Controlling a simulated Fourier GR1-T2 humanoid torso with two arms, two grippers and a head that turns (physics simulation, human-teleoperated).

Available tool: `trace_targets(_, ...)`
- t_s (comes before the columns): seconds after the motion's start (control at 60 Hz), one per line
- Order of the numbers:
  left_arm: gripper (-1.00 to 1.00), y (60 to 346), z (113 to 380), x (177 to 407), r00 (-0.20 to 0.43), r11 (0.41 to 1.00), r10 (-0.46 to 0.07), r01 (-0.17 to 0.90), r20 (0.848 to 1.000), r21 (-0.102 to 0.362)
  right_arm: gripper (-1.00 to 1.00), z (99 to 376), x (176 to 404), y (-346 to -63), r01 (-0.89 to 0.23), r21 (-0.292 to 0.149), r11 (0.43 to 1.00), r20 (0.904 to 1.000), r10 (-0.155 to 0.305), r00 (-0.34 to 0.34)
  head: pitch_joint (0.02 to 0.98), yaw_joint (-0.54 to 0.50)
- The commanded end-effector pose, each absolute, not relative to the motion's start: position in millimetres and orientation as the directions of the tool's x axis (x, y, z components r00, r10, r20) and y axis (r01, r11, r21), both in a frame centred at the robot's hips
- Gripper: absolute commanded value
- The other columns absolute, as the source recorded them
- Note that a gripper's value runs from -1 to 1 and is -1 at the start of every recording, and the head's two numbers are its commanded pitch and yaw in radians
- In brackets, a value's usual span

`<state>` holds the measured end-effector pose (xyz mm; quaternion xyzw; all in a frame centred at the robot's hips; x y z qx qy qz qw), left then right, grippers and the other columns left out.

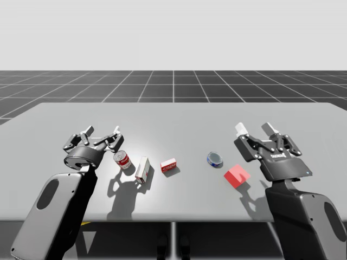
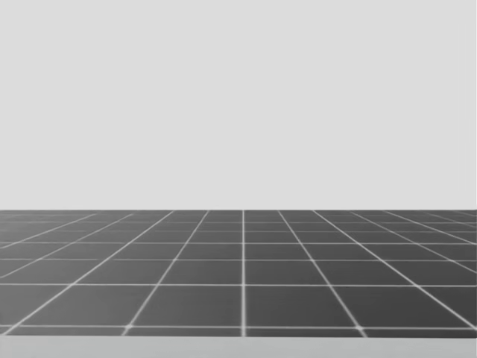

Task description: Find the red cube and pick it up.

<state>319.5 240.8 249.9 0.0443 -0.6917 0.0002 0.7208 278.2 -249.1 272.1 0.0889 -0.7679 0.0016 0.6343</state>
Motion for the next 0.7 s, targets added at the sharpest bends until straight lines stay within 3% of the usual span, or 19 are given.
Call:
trace_targets(0.017,-1.00,240.7,249.9,319.2,0.044,0.996,-0.061,-0.060,0.997,0.064,-1.00,272.7,276.4,-248.5,-0.076,0.125,0.989,0.9643,-0.139,-0.226,0.055,0.02)
trace_targets(0.117,-1.00,240.7,250.0,319.1,0.043,0.996,-0.060,-0.061,0.997,0.063,-1.00,273.5,276.3,-248.4,-0.132,0.123,0.984,0.9651,-0.150,-0.215,0.066,0.02)
trace_targets(0.2,-1.00,240.6,249.8,319.0,0.043,0.996,-0.060,-0.061,0.997,0.063,-1.00,273.4,277.7,-249.3,-0.130,0.103,0.986,0.9703,-0.128,-0.205,0.098,0.02)
trace_targets(0.533,-1.00,241.1,248.2,319.6,0.050,0.995,-0.071,-0.061,0.996,0.074,-1.00,272.5,279.6,-250.1,-0.120,0.097,0.988,0.9748,-0.119,-0.188,0.480,0.02)
trace_targets(0.7,-1.00,241.1,248.0,319.4,0.049,0.995,-0.076,-0.062,0.996,0.079,-1.00,272.8,279.3,-250.5,-0.120,0.098,0.988,0.9752,-0.119,-0.187,0.609,0.03)
